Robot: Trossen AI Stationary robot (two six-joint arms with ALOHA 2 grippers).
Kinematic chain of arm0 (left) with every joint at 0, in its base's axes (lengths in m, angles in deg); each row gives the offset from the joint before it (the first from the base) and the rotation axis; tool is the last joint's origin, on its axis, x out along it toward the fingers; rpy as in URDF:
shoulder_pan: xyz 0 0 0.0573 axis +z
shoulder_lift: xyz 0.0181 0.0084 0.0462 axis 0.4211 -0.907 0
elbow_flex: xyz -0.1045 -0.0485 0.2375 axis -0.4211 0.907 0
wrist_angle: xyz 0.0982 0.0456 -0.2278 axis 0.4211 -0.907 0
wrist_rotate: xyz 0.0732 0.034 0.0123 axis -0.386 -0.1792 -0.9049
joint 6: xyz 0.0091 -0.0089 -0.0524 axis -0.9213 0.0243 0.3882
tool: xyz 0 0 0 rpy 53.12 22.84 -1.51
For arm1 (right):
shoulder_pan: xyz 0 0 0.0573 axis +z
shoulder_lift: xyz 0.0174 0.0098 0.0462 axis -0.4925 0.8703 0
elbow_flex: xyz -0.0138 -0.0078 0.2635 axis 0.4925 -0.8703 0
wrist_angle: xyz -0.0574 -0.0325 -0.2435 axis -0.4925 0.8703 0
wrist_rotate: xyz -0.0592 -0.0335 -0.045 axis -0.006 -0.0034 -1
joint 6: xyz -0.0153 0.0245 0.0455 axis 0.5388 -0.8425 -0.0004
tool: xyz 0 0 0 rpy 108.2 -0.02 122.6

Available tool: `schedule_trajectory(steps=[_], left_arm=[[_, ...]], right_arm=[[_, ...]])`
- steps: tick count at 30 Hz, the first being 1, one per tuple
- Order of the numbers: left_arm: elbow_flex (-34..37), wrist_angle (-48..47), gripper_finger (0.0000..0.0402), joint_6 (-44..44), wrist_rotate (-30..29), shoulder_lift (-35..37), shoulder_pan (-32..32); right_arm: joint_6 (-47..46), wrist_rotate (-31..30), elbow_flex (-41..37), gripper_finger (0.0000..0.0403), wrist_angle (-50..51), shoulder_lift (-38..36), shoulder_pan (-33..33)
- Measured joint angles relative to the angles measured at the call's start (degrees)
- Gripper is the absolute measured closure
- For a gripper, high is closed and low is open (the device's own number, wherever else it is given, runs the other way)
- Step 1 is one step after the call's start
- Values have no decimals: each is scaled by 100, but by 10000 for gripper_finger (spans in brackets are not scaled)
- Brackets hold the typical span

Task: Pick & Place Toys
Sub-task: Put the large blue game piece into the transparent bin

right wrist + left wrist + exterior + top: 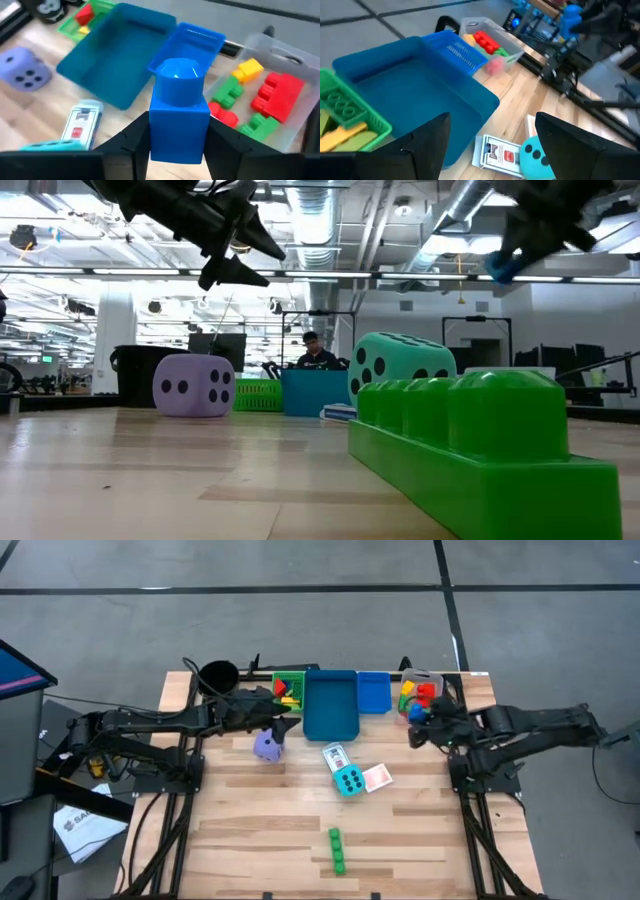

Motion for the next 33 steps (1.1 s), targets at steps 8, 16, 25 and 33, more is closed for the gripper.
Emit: schedule_trajectory(steps=[8, 16, 25, 33], left_arm=[[0, 35, 117, 1047, -394, 0, 0], [0, 40, 117, 1813, -394, 1, -4], [0, 107, 117, 2163, -398, 0, -257], [0, 113, 117, 2161, -405, 0, -659]], right_arm=[[485, 456, -1270, 256, -118, -1270, -1402], [2377, 1911, -1811, 260, -1651, -1579, -3331], [3702, 3588, -1832, 248, -2357, -593, -5296], [3898, 4450, -1832, 260, -2959, 275, -5843]])
